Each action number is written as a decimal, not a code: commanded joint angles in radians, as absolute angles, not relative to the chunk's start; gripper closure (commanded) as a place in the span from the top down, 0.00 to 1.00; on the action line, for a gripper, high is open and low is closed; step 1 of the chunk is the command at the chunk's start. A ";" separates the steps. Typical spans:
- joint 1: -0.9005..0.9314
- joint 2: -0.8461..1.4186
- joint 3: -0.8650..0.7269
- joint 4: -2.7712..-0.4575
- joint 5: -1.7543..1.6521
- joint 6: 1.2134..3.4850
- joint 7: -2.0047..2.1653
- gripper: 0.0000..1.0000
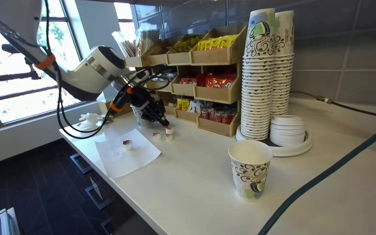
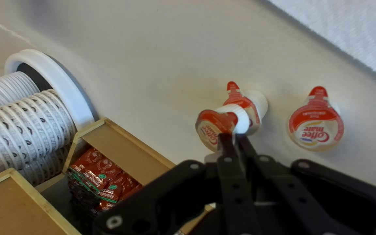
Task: Stack the coffee capsules
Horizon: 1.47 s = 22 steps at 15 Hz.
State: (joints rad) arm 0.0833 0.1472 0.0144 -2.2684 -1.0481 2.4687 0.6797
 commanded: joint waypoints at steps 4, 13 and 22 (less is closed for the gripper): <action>0.090 0.156 0.020 -2.253 -1.067 2.451 0.698 0.60; 0.070 0.091 0.021 -2.281 -1.006 2.464 0.626 1.00; 0.005 -0.137 -0.017 -2.384 -0.499 2.468 0.135 1.00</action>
